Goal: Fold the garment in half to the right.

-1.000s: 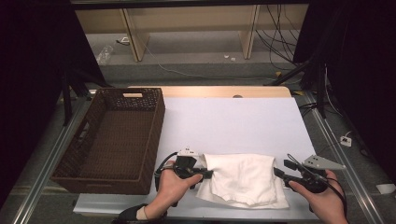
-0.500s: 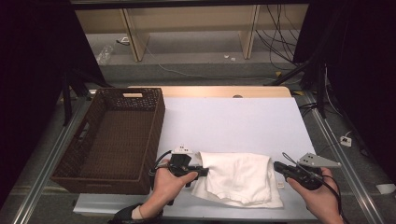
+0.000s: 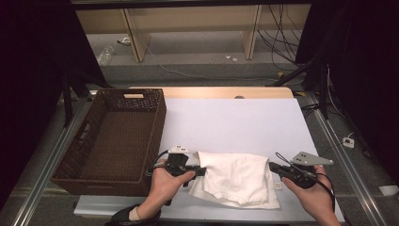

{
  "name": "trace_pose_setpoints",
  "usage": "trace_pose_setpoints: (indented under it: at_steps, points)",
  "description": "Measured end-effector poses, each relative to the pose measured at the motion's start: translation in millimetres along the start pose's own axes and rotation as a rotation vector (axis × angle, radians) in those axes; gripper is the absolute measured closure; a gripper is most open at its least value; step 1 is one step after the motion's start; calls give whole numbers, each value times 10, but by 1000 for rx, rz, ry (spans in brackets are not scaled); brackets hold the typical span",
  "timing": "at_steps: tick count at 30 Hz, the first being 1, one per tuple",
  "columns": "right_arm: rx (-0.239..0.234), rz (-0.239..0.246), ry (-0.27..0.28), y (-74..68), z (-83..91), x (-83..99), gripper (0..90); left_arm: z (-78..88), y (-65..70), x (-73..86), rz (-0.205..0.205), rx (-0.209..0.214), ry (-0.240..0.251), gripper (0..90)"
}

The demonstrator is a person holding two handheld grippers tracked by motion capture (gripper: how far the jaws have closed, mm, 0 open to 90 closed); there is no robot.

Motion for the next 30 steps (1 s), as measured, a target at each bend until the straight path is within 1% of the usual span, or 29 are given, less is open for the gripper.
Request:
trace_pose_setpoints:
  at_steps: [6, 9, 10, 20, 22, 27, 30]
  points:
    - [-26, 10, -6, -88, -106, -33, 900, 24, -16, -16, 4, -4, 5, 824]
    - [-37, 20, -19, -121, -144, -37, 900, 43, -31, -24, 4, -6, 4, 823]
    - [-38, 16, -11, -130, -162, -42, 900, 49, -38, -28, 5, -7, 4, 824]
    - [-43, 20, -23, -150, -202, -43, 900, 128, -108, -51, 4, -28, 7, 823]
    - [-48, 17, -17, -164, -223, -45, 900, 140, -116, -54, 4, -32, 8, 823]
    - [-57, 20, -25, -204, -267, -49, 900, 176, -142, -68, 7, -40, 8, 824]
    - [-71, 23, -25, -246, -315, -58, 900, 199, -160, -78, 5, -45, 11, 824]
Point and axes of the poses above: each handheld gripper's, and its own axes: z roughly backward along the jaws, x roughly out of its underside, y roughly to its right, the point moved 7 cm from there along -z, roughly forward along the jaws, and after that the axes turned 13 degrees about y, right-handed, at the moved point
